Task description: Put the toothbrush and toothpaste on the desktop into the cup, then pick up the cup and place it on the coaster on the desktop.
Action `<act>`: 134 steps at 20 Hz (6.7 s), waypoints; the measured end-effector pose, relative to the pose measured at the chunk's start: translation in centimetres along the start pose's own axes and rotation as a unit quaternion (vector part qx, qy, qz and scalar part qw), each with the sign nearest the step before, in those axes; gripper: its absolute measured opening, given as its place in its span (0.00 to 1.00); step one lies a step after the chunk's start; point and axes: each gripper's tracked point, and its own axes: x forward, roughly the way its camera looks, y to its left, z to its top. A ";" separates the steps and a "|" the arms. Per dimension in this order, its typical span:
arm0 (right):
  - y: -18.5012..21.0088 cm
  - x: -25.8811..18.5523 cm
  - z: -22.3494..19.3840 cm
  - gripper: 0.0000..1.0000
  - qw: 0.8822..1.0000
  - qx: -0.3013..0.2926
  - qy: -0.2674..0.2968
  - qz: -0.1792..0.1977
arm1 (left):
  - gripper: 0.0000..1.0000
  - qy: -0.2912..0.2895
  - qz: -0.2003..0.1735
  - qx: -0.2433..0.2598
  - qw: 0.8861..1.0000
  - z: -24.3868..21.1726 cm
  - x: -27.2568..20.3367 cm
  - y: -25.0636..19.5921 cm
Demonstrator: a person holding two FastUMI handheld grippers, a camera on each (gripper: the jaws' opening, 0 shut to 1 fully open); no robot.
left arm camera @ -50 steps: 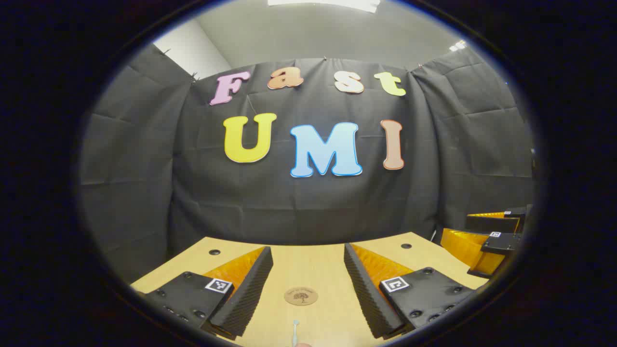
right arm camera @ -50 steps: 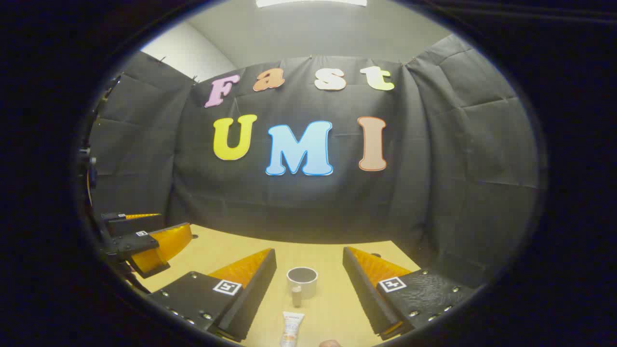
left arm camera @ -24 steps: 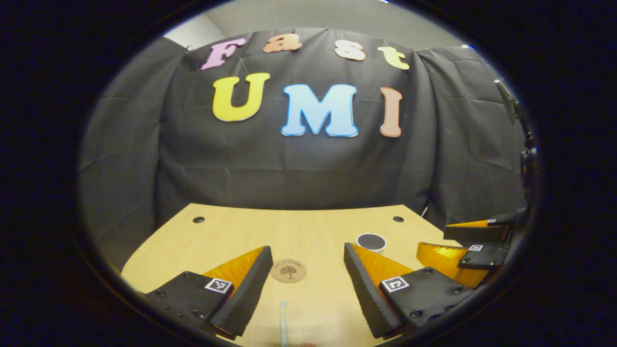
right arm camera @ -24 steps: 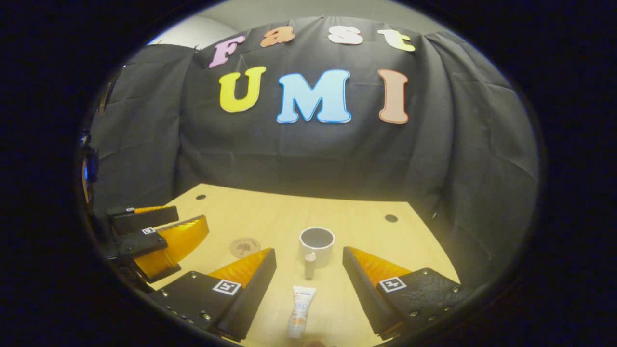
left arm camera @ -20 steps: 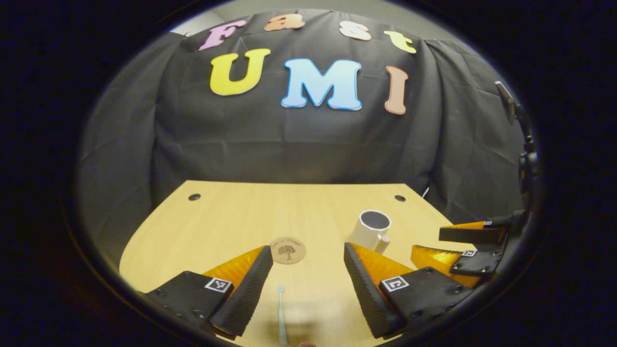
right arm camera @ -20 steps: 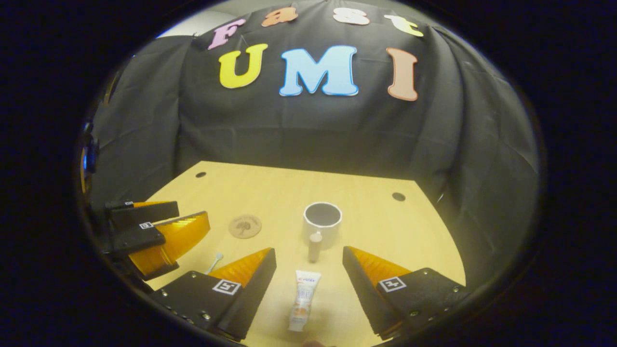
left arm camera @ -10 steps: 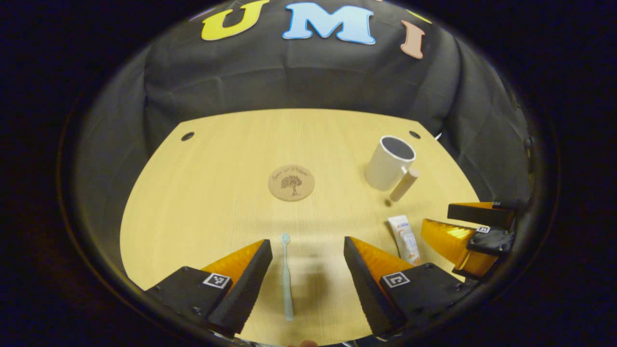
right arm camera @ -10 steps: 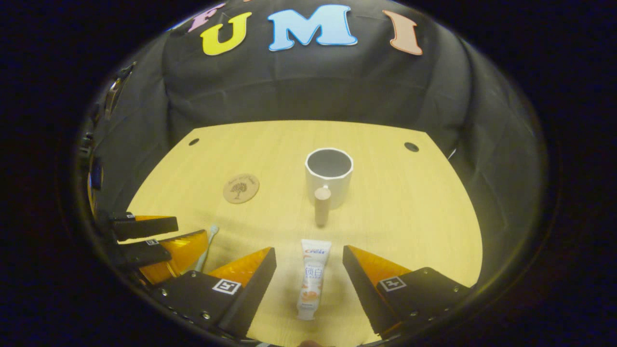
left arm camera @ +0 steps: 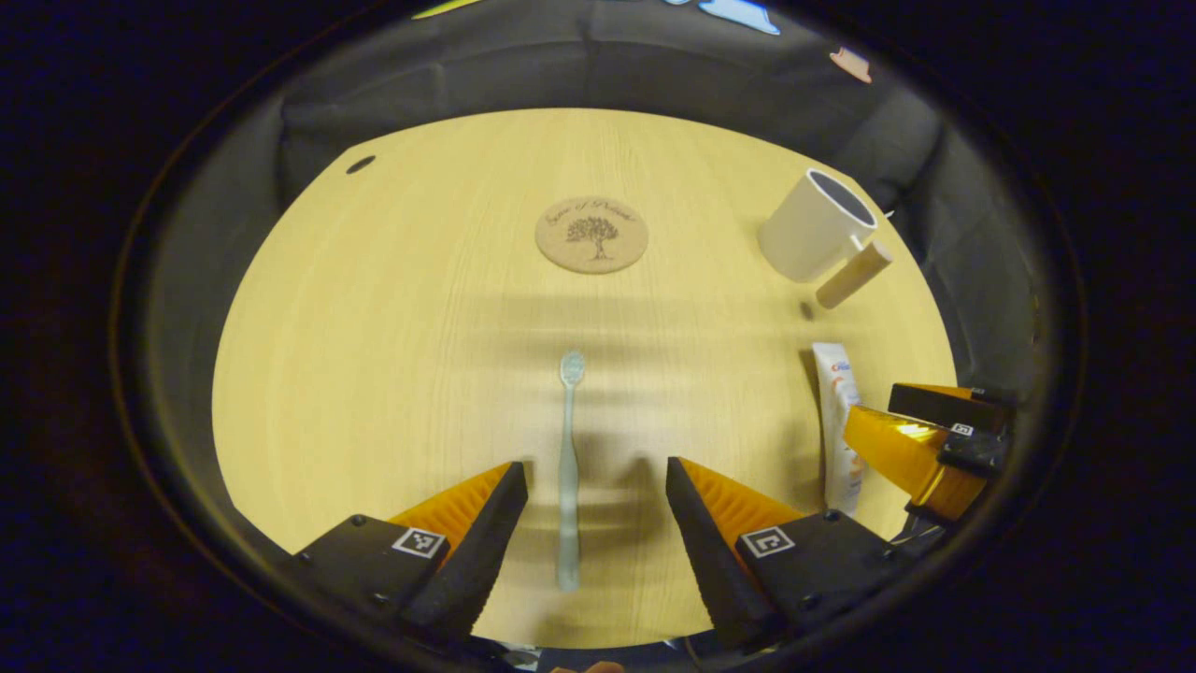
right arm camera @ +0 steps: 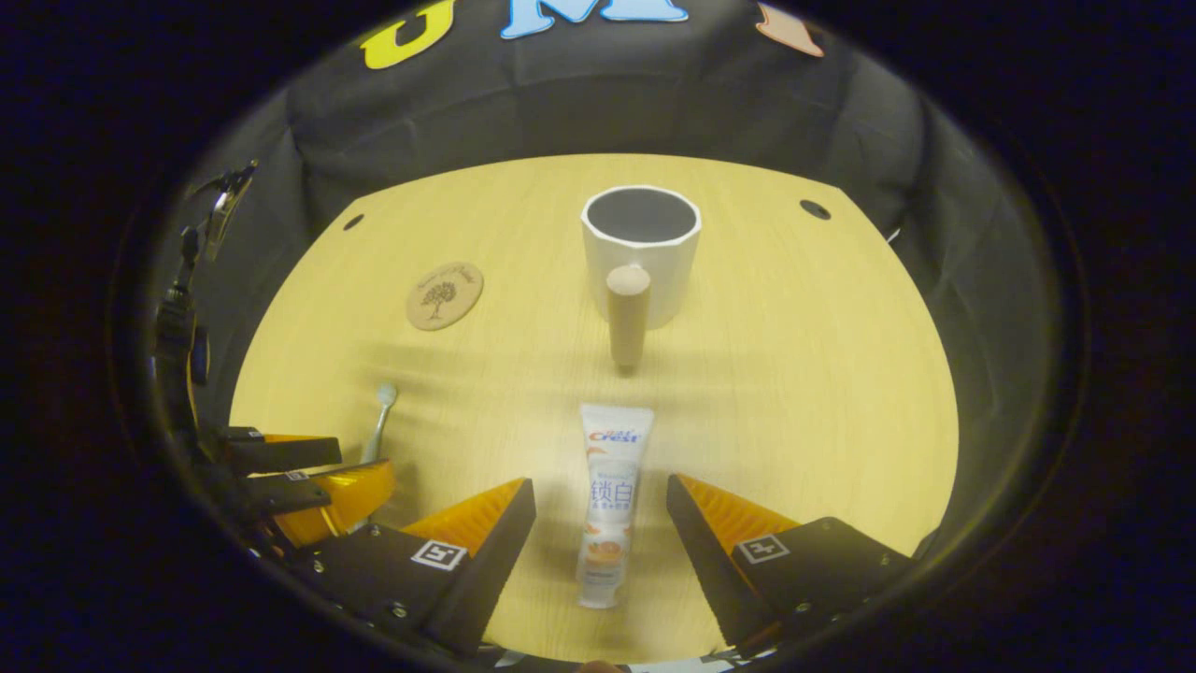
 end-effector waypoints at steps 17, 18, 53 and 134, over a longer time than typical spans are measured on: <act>-1.1 3.4 -1.6 0.88 0.997 0.009 0.072 -0.013 | 0.60 0.040 0.038 0.026 0.998 -1.5 0.3 1.0; -1.2 3.4 -1.8 0.76 0.997 0.007 0.076 -0.014 | 0.60 0.039 0.037 0.029 0.998 -1.5 0.3 0.9; -1.0 -0.6 2.1 0.21 0.983 0.028 -0.158 0.092 | 0.08 -0.201 -0.075 0.000 0.977 3.0 -6.1 -0.2; -9.1 -9.6 21.1 0.83 0.857 0.029 -0.513 -0.038 | 0.07 -0.532 -0.304 0.058 0.788 28.2 -11.8 -18.1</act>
